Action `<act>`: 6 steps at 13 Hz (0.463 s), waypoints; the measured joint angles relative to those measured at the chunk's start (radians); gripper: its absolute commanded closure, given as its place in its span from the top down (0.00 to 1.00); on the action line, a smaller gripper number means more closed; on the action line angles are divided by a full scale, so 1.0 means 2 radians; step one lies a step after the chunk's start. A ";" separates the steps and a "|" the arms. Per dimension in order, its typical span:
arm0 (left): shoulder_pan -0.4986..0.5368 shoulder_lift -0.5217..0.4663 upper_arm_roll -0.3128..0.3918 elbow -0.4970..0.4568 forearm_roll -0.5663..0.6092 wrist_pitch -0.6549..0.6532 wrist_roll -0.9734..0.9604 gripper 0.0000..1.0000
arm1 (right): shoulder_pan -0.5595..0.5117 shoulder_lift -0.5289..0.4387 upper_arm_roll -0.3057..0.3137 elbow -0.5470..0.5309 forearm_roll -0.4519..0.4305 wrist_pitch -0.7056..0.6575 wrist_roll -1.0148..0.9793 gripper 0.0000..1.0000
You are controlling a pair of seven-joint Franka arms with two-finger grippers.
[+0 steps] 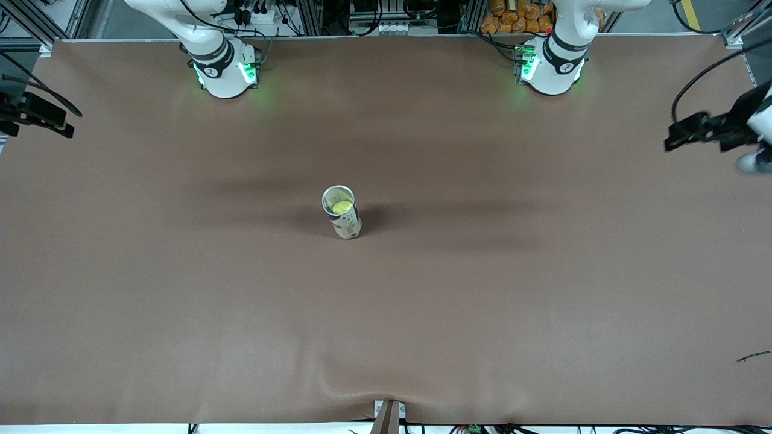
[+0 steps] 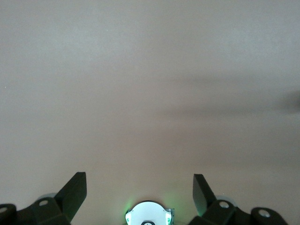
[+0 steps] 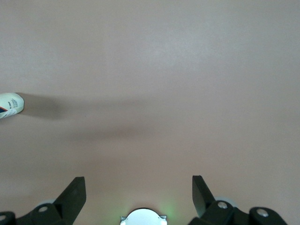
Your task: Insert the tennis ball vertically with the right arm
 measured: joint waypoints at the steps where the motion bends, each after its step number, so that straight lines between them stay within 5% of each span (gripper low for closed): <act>1: 0.005 -0.017 0.000 -0.017 0.000 0.001 0.000 1.00 | 0.000 0.003 0.000 0.000 0.000 0.002 0.000 1.00; 6: 0.020 -0.048 -0.011 -0.080 0.001 0.041 -0.001 1.00 | 0.001 0.005 0.001 0.000 0.000 0.003 0.000 1.00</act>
